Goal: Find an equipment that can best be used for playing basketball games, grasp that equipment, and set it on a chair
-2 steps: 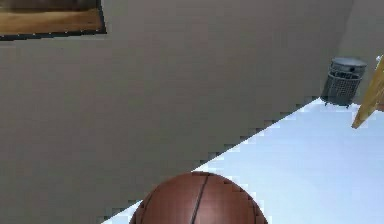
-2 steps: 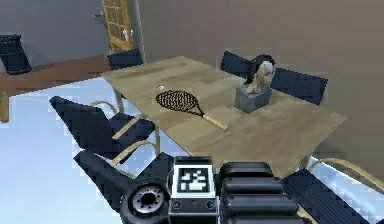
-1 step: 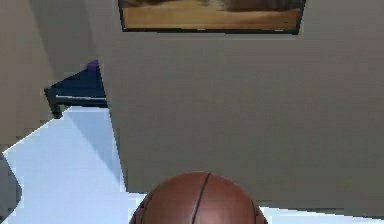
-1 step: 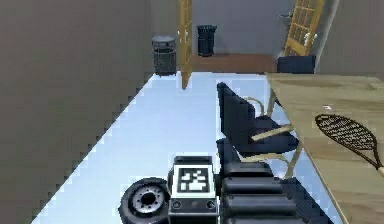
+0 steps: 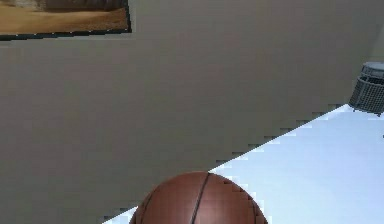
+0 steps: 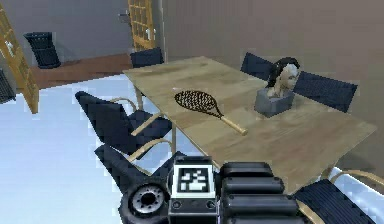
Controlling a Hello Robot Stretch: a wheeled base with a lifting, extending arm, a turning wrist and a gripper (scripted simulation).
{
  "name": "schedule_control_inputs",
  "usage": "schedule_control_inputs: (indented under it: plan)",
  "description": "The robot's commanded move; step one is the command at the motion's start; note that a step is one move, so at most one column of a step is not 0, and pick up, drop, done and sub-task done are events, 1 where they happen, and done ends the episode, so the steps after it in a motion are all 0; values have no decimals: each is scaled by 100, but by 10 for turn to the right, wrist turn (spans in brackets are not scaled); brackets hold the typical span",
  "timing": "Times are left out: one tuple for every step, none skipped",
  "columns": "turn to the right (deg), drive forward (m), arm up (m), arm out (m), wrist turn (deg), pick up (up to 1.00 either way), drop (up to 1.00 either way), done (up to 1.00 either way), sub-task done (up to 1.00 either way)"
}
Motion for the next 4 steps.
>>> schedule_control_inputs:
  plan:
    - [0,0,0,48,0,0,0,0,0]
    - [0,0,0,0,450,0,0,0,0]
    - [0,0,0,0,450,0,0,0,0]
    - [0,0,0,0,360,0,0,0,0]
